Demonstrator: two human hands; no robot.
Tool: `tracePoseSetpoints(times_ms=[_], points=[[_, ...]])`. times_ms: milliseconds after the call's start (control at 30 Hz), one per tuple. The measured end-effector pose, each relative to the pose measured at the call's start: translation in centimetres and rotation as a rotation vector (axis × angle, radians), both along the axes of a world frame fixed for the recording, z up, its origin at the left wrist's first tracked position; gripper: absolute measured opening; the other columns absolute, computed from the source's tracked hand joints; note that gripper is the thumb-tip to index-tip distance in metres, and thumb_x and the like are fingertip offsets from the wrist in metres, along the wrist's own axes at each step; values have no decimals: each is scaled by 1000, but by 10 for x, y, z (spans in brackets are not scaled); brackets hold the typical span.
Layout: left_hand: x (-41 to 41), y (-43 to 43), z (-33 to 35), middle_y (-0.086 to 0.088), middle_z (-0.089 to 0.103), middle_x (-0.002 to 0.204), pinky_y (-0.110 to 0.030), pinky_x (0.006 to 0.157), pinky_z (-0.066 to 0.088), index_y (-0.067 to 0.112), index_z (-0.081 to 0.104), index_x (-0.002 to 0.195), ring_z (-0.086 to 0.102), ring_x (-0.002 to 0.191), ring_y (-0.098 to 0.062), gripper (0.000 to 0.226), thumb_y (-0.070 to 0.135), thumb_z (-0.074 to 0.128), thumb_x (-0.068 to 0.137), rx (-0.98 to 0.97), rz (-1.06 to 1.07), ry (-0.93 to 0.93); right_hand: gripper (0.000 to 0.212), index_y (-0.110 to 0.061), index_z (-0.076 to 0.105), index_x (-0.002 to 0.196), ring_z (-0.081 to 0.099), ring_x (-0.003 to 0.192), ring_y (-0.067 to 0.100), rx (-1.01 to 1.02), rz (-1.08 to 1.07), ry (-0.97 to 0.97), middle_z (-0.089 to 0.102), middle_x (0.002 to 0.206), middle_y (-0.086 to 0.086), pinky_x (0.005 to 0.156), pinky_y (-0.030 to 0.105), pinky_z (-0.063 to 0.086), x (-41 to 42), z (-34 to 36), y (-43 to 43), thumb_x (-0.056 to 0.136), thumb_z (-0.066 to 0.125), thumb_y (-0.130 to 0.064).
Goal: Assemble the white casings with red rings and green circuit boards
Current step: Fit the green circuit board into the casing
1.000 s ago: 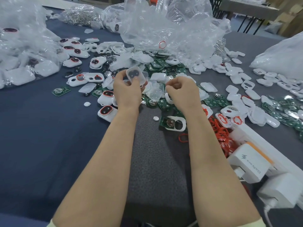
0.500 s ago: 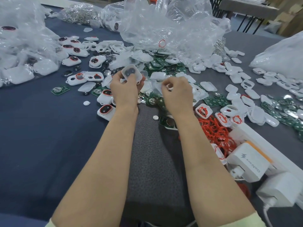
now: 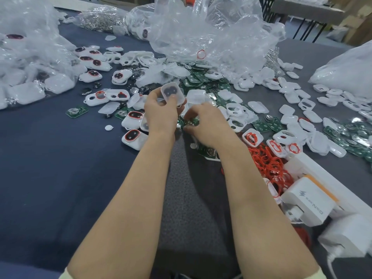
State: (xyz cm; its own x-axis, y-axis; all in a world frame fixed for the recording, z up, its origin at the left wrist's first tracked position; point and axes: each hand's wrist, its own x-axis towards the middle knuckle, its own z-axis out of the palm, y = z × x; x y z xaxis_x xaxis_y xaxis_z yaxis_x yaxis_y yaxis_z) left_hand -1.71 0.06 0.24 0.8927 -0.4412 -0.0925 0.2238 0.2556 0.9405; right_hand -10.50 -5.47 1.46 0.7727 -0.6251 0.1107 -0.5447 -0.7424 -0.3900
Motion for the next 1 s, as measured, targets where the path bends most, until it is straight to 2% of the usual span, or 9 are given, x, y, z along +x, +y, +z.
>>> tracePoseSetpoints(times_ms=[67,200,300,433,567,667,733,833,1000], points=[[0,0,-1,-20,66,108,-48,92,53,13,56,105,66,100,-35,19,2,56,89,35,5,-22,40,-12,56,120,50,115,30,-3,-4,73,50,123,12,99,40,41,2,-2,3,85,69,-24],[-2,-1,0,-6,64,92,-47,92,53,13,58,103,66,95,-29,12,10,55,92,38,1,-26,48,-14,50,126,47,118,33,-7,-58,112,46,127,15,98,41,42,4,-3,3,85,69,-29],[-2,-2,1,-12,64,106,-50,98,49,12,60,98,62,108,-35,11,16,50,97,13,-1,4,50,-13,50,123,43,120,33,28,-97,100,45,128,15,99,39,38,1,-3,1,83,71,-34],[-1,-3,0,-17,63,116,-50,98,48,10,59,103,61,110,-35,14,17,48,97,25,5,18,55,-8,47,121,49,113,29,101,-105,8,52,123,11,90,33,40,-3,-2,-3,80,76,-30],[-1,-3,-1,-9,64,106,-45,92,54,14,58,98,64,105,-34,8,12,51,94,17,-8,16,26,-13,58,101,53,87,16,222,-148,-209,56,87,-2,72,20,36,-9,2,-10,82,73,-22],[-1,-2,-2,-1,60,95,-38,85,57,17,55,95,66,102,-32,7,10,55,94,-3,-28,1,3,-17,62,87,55,75,12,288,-176,-343,58,78,-6,70,22,43,-13,4,-16,87,66,-18],[-1,-2,-3,-3,62,95,-41,89,56,16,56,97,66,102,-31,5,13,58,94,6,-35,-24,6,-17,62,85,56,63,10,400,-211,-474,62,76,-3,66,25,49,-16,4,-18,89,63,-13],[-1,-1,-3,-8,65,97,-40,87,56,12,58,100,67,97,-27,7,15,59,94,54,-52,-74,7,-17,61,87,53,52,4,479,-249,-598,63,73,-3,56,18,48,-18,5,-22,91,61,-11],[-3,-1,-3,-1,63,79,-35,79,54,20,59,78,59,81,-18,15,16,62,93,103,-145,-144,6,-18,64,91,51,53,-3,489,-251,-646,63,74,-8,56,13,46,-18,3,-25,90,62,-13]])
